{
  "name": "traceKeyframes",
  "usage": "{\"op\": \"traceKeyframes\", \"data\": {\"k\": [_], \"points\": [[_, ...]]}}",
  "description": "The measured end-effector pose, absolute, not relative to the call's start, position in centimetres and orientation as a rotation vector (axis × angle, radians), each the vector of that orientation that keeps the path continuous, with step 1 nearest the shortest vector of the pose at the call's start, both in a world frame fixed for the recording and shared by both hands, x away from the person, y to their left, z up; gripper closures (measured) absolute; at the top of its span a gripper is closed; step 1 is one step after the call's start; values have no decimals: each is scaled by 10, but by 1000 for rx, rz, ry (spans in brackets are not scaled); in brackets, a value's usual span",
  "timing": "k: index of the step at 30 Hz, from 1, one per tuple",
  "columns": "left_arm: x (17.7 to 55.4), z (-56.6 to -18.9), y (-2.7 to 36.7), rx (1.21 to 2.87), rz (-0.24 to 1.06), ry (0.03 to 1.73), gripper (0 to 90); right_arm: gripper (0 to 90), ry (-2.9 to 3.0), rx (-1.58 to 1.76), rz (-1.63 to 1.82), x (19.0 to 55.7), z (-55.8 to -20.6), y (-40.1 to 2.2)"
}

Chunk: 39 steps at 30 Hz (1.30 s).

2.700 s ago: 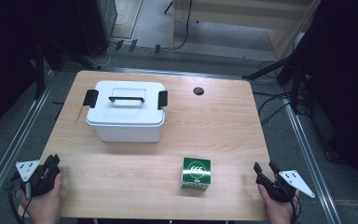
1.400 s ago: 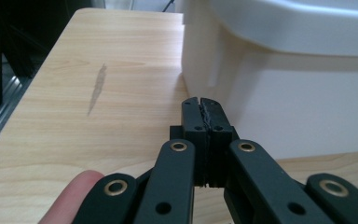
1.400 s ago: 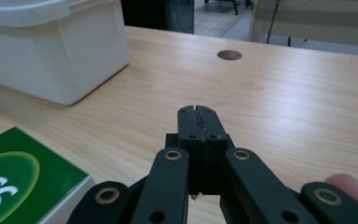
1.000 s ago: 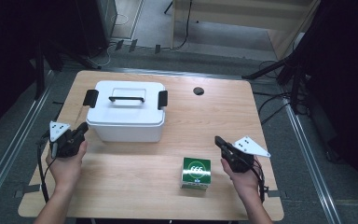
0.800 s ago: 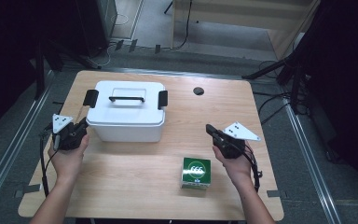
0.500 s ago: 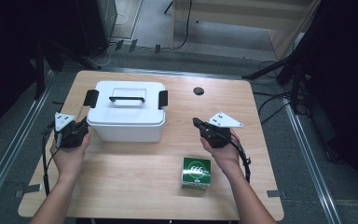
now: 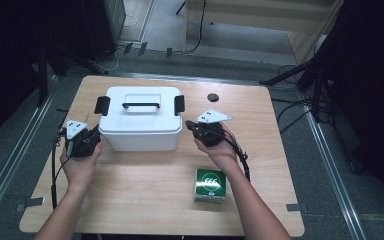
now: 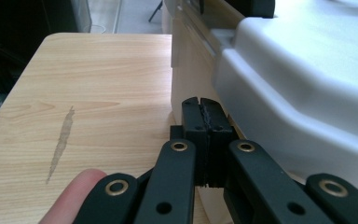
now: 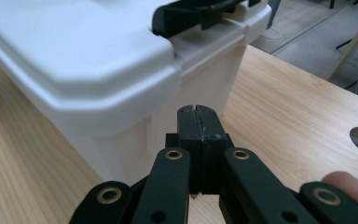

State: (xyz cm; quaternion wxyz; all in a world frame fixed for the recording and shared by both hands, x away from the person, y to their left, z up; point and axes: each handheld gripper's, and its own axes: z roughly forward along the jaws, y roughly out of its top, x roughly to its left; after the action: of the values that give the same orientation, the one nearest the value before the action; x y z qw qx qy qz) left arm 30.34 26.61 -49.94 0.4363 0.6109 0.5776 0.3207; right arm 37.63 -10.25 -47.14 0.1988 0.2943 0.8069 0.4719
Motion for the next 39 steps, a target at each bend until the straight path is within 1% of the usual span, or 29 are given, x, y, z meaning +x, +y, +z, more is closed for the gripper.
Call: {"op": "traceKeyframes", "data": {"k": [3,7,13,23,29,39], "points": [[305,-497,261,1534,805,1434,900,900,2254,838,1307,380,-471,-98],[308,-497,258,1538,798,1427,900,900,2260,867,1335,383,-473,-103],[310,-497,249,1566,801,1403,900,900,2278,856,1283,380,-479,-101],[310,-497,235,1580,788,1383,900,900,2299,861,1284,376,-478,-117],[308,-496,225,1600,777,1361,900,900,2283,881,1303,367,-480,-132],[298,-499,217,1590,774,1359,900,900,2276,879,1310,354,-481,-143]]}}
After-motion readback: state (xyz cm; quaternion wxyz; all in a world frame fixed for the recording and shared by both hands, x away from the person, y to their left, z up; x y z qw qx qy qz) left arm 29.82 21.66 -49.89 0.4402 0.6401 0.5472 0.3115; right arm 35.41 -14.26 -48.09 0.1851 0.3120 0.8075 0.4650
